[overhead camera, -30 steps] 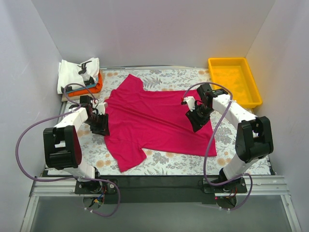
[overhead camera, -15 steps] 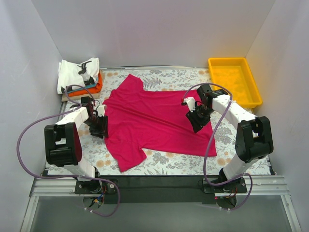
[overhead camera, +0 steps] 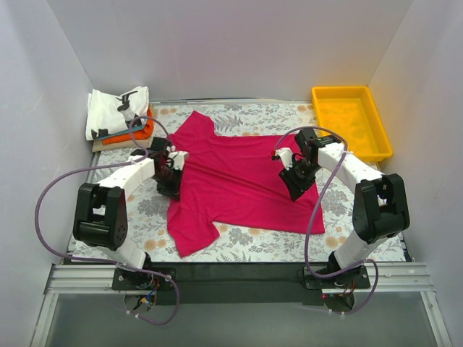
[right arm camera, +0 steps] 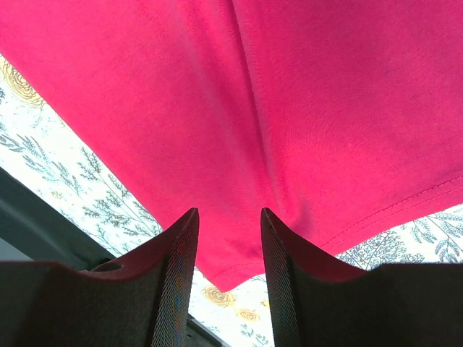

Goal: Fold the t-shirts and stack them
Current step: Fold the tshirt

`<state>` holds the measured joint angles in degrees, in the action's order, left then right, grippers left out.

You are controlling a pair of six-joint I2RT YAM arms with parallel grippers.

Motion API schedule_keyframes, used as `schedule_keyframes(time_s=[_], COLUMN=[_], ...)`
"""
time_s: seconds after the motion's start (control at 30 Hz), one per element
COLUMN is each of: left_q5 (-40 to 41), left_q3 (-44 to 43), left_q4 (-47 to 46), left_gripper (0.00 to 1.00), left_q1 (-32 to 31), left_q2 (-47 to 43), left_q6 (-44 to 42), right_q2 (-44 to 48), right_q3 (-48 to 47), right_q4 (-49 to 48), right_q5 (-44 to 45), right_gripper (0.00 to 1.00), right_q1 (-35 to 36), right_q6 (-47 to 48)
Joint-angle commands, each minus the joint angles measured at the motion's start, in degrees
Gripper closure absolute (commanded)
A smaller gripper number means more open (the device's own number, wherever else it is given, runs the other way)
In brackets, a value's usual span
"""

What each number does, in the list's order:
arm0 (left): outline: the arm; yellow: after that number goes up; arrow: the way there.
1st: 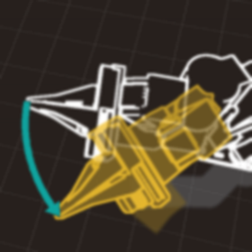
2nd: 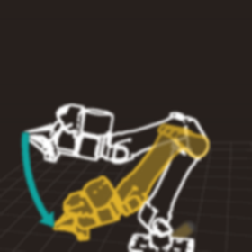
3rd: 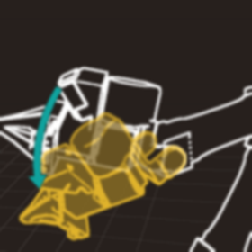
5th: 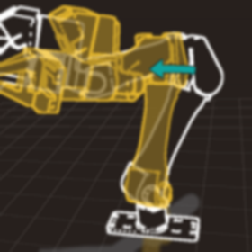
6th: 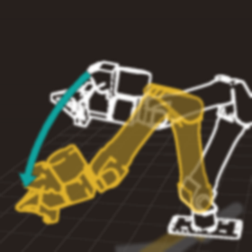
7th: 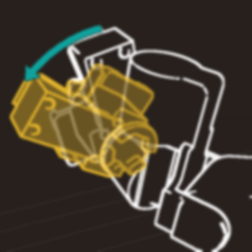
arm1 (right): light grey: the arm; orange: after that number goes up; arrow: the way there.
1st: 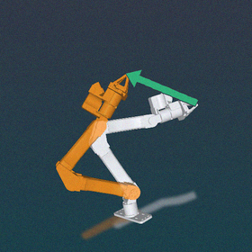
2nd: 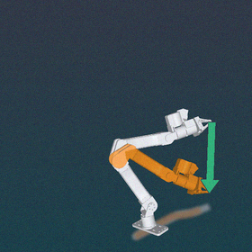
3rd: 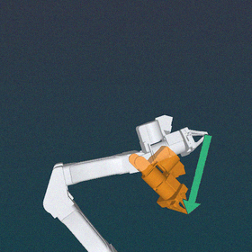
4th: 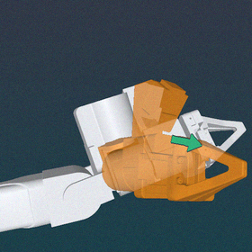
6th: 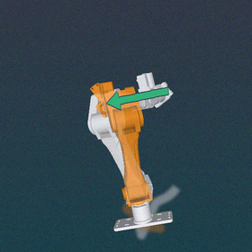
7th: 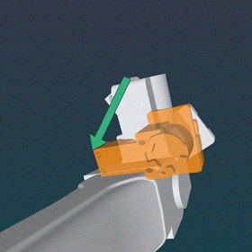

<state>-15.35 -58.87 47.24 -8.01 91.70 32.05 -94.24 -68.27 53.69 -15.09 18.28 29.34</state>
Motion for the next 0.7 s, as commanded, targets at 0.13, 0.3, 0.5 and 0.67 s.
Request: schedule_keyframes(time_s=[0.13,0.3,0.5,0.67], left_q5=[2.7,-0.73,-7.76,-8.82], left_q3=[-1.42,-3.18,-2.22,0.68], left_q4=[-3.47,-3.12,-1.46,-0.39], left_gripper=[0.68,0.61,0.65,0.73], left_q1=[-9.04,-8.52,2.46,10.62], left_q2=[4.45,-1.25,-11.63,-8.3], left_q6=[2.49,1.0,-1.55,-4.28], right_q2=[-0.42,-0.86,-1.56,-2.44], right_q3=[0.33,0.51,1.03,2.0], right_q4=[-0.08,-0.17,-0.6,-1.31], right_q5=[0.06,-0.64,-0.38,0.06], right_gripper=[0.6,0.6,0.6,0.62], right_q1=[0.09,0.09,0.09,0.09], right_q6=[0.89,0.89,1.07,0.8])
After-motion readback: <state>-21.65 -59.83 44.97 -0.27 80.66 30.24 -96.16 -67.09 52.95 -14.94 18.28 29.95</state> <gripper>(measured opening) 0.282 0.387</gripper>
